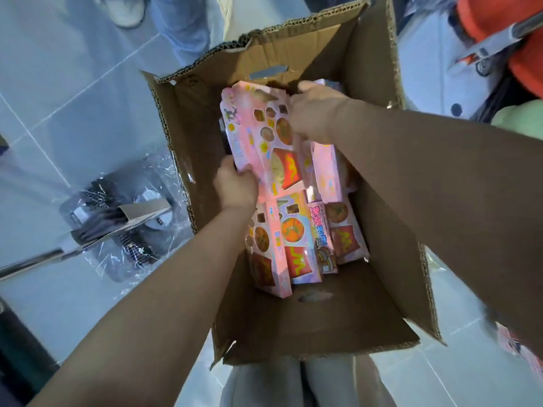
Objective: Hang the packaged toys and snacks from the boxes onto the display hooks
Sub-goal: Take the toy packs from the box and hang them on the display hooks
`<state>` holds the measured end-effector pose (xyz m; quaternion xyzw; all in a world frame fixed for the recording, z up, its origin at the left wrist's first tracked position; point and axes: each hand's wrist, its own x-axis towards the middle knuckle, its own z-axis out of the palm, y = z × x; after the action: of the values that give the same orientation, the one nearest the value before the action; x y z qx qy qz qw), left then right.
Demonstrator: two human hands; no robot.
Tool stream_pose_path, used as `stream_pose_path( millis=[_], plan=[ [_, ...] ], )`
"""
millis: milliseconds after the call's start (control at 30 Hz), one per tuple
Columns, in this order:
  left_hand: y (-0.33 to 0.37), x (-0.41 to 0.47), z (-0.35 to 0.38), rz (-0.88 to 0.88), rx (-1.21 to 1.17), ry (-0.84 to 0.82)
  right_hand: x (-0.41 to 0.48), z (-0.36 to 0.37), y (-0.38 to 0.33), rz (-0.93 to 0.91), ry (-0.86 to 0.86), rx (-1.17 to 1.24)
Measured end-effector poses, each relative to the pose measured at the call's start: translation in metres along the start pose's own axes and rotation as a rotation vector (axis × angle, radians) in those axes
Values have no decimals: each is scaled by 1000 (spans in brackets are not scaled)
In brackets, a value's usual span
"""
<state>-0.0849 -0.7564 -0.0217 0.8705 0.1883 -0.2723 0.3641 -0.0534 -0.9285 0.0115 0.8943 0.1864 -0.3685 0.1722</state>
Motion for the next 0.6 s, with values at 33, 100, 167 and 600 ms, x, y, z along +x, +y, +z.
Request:
stream_pose_path(
  millis=[33, 100, 167, 600],
  plan=[
    [9, -3, -6, 11, 13, 16, -9, -7, 4, 47, -23, 91],
    [28, -14, -22, 26, 83, 37, -30, -24, 7, 57, 38, 200],
    [46, -32, -44, 61, 130, 40, -55, -37, 3, 60, 88, 222],
    [157, -231, -196, 788, 483, 17, -323, -139, -80, 378, 264, 675]
  ],
)
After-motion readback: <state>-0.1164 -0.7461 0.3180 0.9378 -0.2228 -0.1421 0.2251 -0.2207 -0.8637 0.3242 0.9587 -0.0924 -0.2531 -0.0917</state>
